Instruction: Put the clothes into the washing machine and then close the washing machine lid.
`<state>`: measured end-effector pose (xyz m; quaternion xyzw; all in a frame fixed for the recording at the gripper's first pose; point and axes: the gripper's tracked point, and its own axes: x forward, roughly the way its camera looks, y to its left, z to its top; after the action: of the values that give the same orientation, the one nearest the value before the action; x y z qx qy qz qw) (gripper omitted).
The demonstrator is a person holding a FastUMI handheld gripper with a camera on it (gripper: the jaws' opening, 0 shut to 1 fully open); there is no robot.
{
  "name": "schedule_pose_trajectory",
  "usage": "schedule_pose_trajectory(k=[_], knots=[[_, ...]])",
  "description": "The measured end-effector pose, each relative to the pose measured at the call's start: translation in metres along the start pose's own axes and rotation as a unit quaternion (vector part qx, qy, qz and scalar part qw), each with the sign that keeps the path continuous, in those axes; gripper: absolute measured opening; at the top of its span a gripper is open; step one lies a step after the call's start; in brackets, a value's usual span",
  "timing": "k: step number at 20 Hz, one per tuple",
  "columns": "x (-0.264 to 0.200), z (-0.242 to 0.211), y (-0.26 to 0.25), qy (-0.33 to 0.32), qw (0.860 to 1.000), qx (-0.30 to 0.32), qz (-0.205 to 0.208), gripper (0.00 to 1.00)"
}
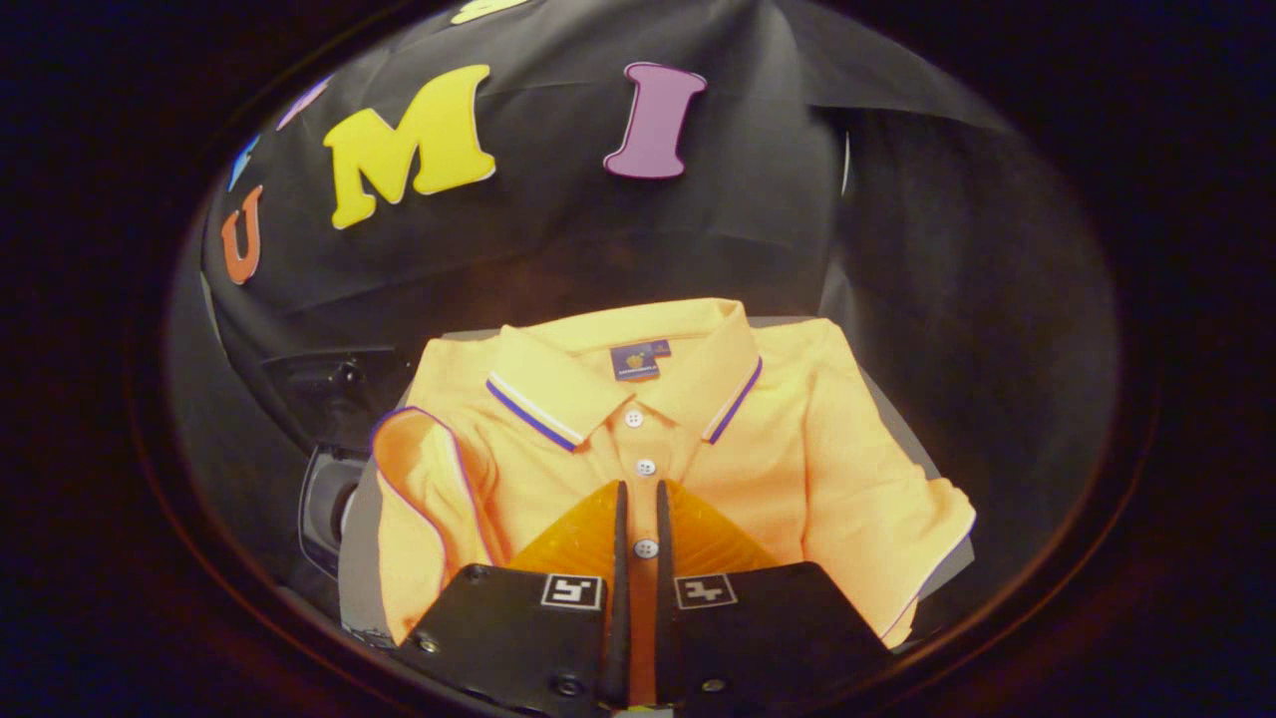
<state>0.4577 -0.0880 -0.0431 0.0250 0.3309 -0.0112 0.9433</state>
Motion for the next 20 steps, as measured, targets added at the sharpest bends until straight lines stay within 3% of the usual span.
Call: schedule_pose_trajectory(k=[1,7,12,20], knots=[[-0.001,0.001,0.000,0.010,1.000,-0.007,-0.006,0.08],[-0.003,0.007,0.004,0.027,0.999,0.036,0.001,0.07],[-0.039,0.038,0.005,-0.013,1.000,0.013,-0.003,0.07],[-0.111,0.099,0.042,-0.086,0.995,0.017,0.047,0.07]])
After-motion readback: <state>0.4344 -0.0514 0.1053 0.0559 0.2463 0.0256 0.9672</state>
